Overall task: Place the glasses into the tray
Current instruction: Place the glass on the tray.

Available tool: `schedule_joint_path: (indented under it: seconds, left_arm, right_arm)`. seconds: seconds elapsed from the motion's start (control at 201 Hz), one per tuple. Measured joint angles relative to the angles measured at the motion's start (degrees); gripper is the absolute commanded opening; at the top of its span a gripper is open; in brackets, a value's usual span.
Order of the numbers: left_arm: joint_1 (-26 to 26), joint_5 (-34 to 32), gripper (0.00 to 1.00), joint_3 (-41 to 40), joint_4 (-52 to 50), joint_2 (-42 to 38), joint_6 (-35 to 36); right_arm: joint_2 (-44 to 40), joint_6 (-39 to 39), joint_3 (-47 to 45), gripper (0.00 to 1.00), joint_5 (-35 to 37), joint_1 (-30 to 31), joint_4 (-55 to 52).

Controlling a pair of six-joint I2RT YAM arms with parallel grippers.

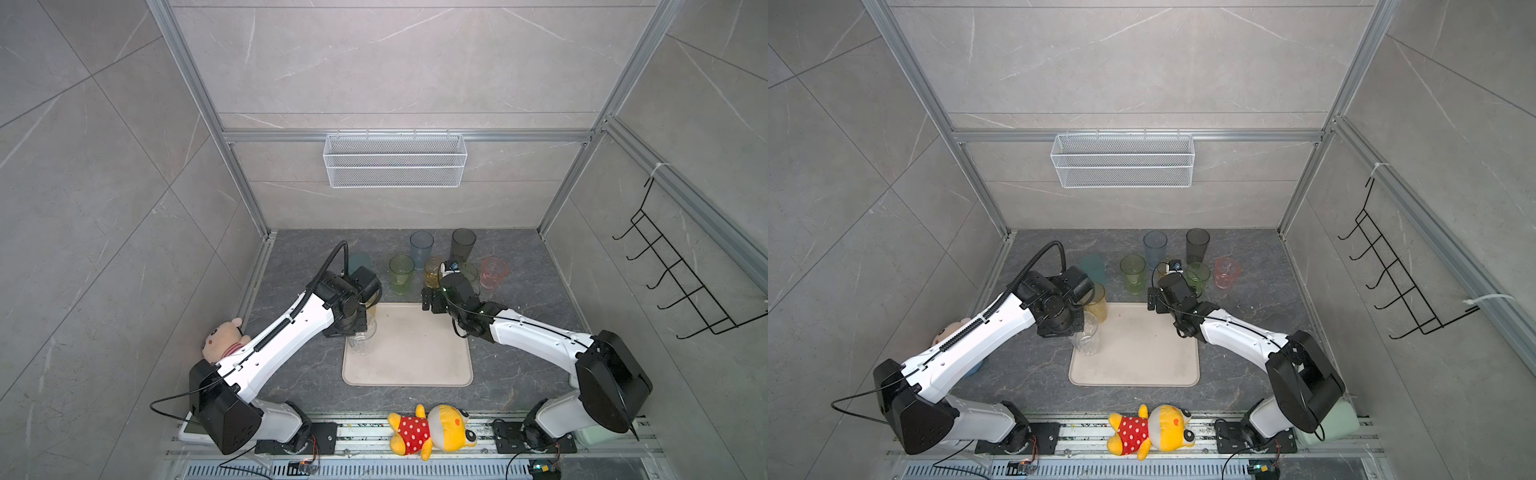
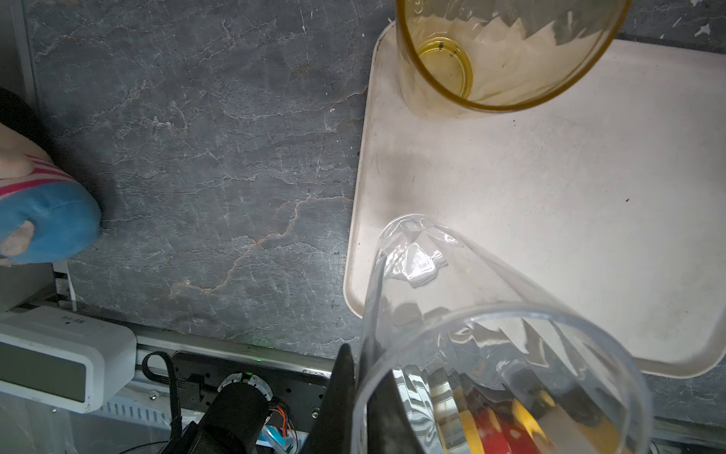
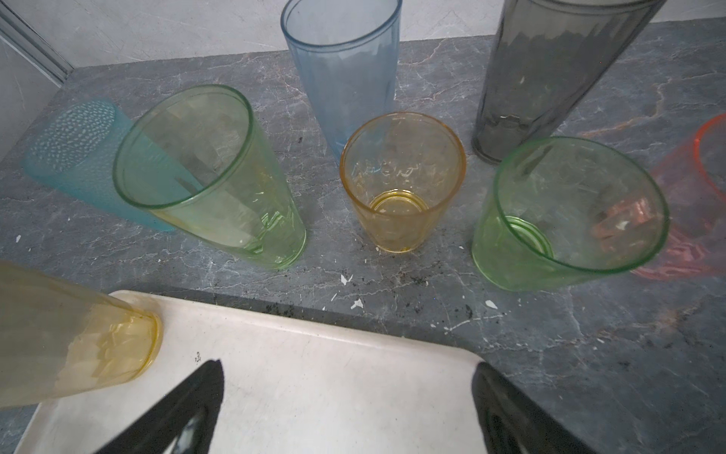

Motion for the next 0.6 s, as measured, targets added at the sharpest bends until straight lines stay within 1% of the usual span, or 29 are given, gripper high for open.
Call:
schedule_joint_path:
  seconds: [0.329, 0.598]
  left_arm:
    - [2.82, 0.22, 0.00, -3.39, 5.55, 0.22, 0.02]
    - [4.04, 1.20, 0.00, -4.81, 8.22, 1.18, 0.09]
  right_arm:
    - [0.00, 0.17, 0.50, 1.00, 0.00, -0.15, -0.09]
    - [0.02, 0.20, 0.50, 0.99, -0.02, -0.26, -0.09]
